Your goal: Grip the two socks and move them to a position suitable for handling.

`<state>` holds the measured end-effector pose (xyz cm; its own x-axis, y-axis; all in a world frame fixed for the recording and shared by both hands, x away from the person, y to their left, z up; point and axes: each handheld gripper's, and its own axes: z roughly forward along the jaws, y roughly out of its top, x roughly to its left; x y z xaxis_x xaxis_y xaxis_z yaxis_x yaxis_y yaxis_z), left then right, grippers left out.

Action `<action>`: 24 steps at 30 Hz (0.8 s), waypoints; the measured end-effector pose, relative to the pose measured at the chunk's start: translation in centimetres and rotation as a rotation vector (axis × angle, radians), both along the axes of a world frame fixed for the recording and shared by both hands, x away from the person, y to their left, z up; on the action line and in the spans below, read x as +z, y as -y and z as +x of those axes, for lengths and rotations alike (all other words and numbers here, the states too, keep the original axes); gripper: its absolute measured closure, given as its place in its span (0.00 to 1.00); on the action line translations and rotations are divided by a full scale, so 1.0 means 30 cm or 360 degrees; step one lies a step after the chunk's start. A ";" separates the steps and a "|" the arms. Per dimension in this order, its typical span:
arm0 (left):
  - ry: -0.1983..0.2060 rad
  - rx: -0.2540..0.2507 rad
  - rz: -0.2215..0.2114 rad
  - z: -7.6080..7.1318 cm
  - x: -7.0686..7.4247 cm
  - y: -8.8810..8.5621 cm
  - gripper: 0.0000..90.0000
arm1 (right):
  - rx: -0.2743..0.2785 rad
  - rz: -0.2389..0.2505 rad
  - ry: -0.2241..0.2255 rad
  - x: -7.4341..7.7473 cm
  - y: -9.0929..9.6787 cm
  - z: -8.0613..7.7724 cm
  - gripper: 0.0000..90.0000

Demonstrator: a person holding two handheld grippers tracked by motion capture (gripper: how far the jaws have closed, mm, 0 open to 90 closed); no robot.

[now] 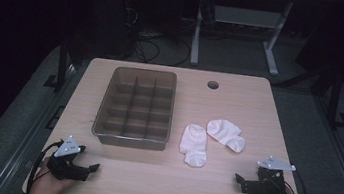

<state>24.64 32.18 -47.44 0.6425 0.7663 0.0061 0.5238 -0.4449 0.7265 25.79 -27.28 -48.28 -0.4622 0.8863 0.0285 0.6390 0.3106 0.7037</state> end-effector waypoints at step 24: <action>-0.0001 -0.0007 0.0004 0.000 0.000 0.000 0.15 | -0.0019 -0.0018 -0.0034 0.026 0.005 -0.009 0.25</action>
